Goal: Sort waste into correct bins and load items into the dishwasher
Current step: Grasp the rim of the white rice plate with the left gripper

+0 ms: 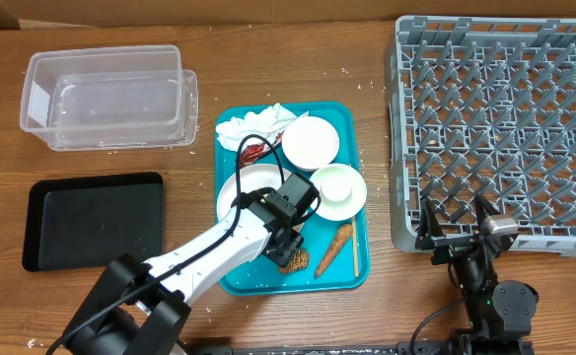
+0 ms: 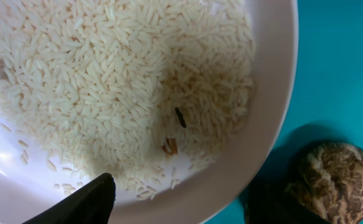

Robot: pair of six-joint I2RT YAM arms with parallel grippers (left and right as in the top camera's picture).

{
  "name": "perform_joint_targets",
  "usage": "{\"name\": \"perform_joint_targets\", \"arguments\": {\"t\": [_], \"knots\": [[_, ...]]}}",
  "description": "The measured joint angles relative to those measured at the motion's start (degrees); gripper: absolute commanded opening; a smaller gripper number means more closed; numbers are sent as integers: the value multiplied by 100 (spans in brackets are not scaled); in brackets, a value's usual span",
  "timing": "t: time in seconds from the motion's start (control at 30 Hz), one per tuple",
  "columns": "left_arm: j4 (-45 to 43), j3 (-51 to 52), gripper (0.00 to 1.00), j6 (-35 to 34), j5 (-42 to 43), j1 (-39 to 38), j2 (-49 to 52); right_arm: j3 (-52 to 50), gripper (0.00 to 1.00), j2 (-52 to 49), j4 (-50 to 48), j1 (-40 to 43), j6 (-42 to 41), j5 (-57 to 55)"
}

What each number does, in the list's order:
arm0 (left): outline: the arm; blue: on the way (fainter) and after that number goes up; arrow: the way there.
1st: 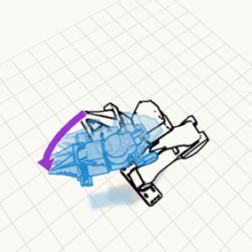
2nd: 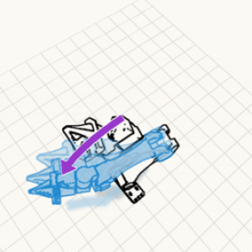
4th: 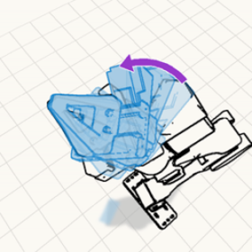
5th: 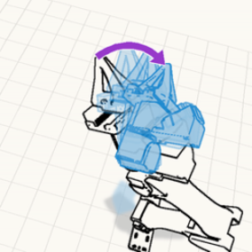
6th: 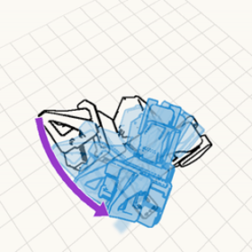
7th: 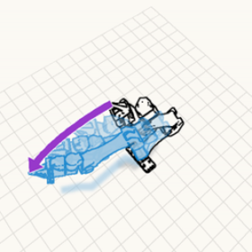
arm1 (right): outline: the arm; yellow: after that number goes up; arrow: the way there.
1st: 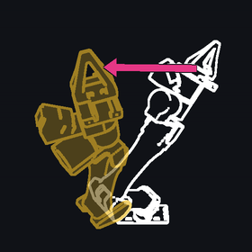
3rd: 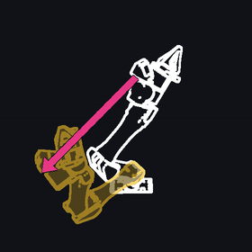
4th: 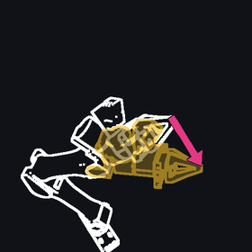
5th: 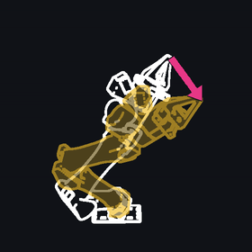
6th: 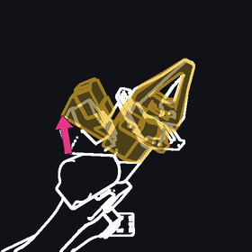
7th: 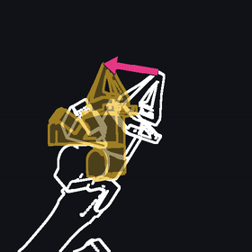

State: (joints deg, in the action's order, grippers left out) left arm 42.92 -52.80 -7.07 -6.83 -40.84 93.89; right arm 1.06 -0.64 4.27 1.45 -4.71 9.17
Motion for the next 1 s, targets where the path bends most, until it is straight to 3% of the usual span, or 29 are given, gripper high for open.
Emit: {"name": "perform_joint_targets", "arguments": {"t": [1.0], "knots": [[-153,229,16,66,-26,-4,2,0,100,0,0,0,2,0]]}}
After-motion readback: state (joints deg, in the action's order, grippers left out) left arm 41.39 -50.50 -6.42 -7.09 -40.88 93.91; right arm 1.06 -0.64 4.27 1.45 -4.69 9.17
